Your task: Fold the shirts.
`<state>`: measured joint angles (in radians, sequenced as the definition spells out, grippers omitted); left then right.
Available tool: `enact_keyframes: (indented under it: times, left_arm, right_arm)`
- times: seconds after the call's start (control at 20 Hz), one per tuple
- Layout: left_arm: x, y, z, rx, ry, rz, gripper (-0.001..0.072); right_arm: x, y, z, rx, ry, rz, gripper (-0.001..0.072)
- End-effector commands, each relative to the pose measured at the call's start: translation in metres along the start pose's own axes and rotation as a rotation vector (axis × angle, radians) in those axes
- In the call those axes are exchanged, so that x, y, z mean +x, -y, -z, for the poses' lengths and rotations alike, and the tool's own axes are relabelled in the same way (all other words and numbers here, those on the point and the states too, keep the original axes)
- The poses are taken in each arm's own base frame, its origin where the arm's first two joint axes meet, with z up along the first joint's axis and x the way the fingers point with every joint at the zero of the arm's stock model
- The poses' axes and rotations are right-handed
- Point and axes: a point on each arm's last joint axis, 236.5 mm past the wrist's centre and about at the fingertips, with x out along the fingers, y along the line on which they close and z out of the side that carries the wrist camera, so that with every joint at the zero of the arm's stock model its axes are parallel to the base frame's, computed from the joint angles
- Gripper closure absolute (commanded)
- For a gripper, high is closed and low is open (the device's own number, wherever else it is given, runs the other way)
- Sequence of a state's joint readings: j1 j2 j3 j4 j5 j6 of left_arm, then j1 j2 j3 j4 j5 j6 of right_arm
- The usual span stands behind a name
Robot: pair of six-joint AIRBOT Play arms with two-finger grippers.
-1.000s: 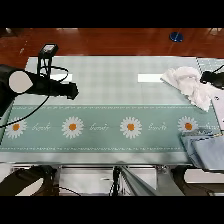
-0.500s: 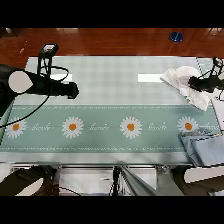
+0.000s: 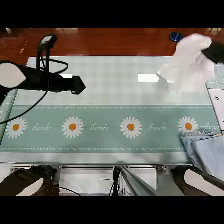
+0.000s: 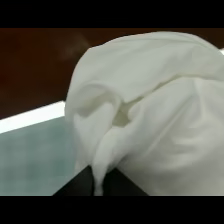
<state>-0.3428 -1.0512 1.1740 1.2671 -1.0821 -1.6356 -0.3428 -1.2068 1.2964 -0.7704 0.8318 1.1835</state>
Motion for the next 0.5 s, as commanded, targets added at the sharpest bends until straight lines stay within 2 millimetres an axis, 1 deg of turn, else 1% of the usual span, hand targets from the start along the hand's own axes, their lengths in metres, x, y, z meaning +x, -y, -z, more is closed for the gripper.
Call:
enact_keyframes:
  times: [0.0,0.05,0.1,0.15,0.2,0.25,0.3,0.4,0.45]
  left_arm:
    - [-0.042,0.062,-0.027,0.045,0.106,0.216,0.0010]
    - [-0.059,0.073,-0.034,0.053,0.145,0.246,0.0010]
    - [-0.076,0.082,-0.039,0.062,0.178,0.272,0.0010]
    - [-0.089,0.088,-0.039,0.074,0.198,0.286,0.0010]
    - [-0.101,0.092,-0.035,0.084,0.206,0.293,0.0010]
    - [-0.108,0.094,-0.027,0.093,0.193,0.296,0.0010]
    - [-0.112,0.095,-0.016,0.103,0.160,0.298,0.0010]
    - [-0.112,0.094,0.006,0.114,0.070,0.296,0.0011]
    - [-0.109,0.093,0.014,0.104,0.036,0.294,0.0012]
  right_arm:
    - [-0.081,-0.151,-0.014,-0.056,0.093,-0.351,0.0688]
    - [-0.094,-0.181,0.004,-0.080,0.044,-0.415,0.0688]
    - [-0.104,-0.207,0.027,-0.089,-0.035,-0.478,0.0688]
    - [-0.110,-0.227,0.052,-0.107,-0.120,-0.529,0.0688]
    - [-0.112,-0.242,0.080,-0.145,-0.214,-0.560,0.0688]
    - [-0.109,-0.247,0.107,-0.194,-0.301,-0.555,0.0688]
    - [-0.103,-0.246,0.134,-0.251,-0.388,-0.518,0.0688]
    - [-0.084,-0.231,0.180,-0.380,-0.529,-0.404,0.0688]
    - [-0.072,-0.221,0.197,-0.447,-0.581,-0.347,0.0688]
